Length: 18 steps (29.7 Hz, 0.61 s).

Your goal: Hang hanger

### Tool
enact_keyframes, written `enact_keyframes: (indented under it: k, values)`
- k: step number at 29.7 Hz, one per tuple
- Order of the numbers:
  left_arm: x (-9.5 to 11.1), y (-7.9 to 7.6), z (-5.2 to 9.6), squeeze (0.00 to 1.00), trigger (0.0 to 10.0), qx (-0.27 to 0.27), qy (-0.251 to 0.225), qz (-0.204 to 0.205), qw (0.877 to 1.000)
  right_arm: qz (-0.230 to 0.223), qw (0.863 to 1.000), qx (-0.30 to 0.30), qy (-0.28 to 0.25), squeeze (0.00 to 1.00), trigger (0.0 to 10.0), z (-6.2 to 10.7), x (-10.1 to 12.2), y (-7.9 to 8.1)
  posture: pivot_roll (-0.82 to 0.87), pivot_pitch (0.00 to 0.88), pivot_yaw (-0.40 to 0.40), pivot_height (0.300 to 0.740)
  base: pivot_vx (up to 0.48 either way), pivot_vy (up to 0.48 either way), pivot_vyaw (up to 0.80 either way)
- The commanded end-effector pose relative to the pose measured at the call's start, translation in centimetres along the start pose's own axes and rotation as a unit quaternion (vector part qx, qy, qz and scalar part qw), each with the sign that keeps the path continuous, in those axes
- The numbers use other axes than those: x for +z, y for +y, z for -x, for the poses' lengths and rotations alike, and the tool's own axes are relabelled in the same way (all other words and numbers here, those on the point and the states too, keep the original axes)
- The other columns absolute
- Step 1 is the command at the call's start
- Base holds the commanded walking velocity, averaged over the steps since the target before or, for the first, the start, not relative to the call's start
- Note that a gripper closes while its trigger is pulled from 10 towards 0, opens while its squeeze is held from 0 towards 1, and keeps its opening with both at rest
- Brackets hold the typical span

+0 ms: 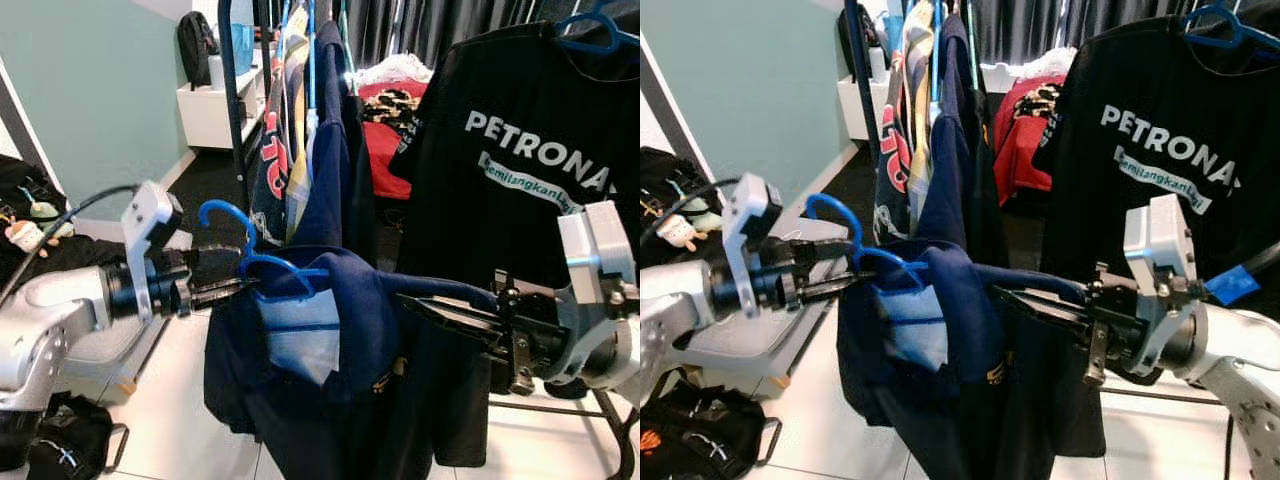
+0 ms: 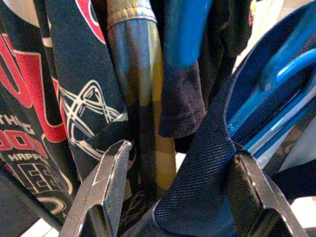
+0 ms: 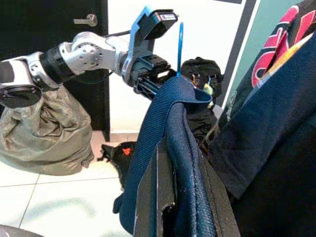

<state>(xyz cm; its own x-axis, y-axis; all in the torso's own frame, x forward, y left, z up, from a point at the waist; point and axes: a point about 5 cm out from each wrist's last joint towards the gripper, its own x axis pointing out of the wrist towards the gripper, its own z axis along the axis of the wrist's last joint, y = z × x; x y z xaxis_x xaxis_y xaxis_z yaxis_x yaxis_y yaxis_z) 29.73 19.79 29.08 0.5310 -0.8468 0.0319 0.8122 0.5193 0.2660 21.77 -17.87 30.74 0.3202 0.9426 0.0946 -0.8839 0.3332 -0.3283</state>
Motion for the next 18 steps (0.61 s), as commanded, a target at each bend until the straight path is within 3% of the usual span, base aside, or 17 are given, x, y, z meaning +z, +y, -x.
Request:
enact_keyframes:
  k: [1,11,18]
  values:
    - [0.6,0.6,0.9,0.0,10.0,0.018,0.007,-0.004,1.0,0.005,1.0,0.02,0.004,0.0,10.0,-0.1,0.2,0.0,-0.09,0.13,0.024,0.74,0.0,0.0,0.0]
    - [2.0,1.1,2.1,0.0,10.0,0.013,-0.006,-0.004,1.0,-0.004,1.0,-0.019,0.004,0.0,9.6,0.7,-0.2,-1.5,-0.09,0.136,0.029,0.74,0.0,0.0,0.0]
    - [2.7,0.9,1.7,0.0,10.0,0.018,-0.024,-0.014,0.999,-0.019,0.999,-0.023,-0.017,0.0,9.2,0.5,0.0,-1.8,-0.08,0.137,0.026,0.74,0.0,0.0,0.0]
